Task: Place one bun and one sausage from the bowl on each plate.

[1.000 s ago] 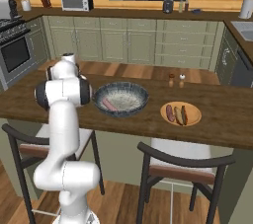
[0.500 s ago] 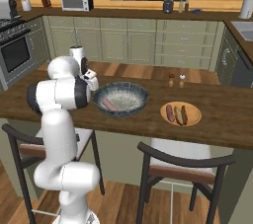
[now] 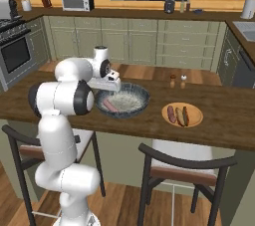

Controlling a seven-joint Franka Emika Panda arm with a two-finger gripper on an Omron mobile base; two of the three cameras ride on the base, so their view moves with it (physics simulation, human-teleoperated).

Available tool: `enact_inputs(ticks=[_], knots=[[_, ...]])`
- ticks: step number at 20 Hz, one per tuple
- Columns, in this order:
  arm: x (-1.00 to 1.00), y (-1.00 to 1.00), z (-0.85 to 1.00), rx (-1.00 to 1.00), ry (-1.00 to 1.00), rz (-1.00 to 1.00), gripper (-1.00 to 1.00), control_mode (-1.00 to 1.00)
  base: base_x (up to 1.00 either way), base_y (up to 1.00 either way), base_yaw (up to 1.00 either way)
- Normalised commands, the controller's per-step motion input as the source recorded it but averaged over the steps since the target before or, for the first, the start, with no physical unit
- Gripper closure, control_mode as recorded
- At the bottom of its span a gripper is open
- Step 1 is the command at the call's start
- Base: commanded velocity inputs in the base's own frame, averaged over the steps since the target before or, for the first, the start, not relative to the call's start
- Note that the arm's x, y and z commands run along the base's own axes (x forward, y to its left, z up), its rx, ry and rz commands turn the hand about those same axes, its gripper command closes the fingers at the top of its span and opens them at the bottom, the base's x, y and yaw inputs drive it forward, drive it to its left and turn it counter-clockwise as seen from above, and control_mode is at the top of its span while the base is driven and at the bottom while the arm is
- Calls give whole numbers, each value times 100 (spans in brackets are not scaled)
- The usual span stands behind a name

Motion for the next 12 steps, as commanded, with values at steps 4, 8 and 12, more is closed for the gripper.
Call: enact_inputs(ticks=[4, 8, 12], knots=[[31, -61, -18, 7, 3, 45, -100, -100, 0, 0, 0], [20, -13, -41, 4, 0, 45, -100, -100, 0, 0, 0], [0, 15, -43, 0, 0, 16, -100, -100, 0, 0, 0]])
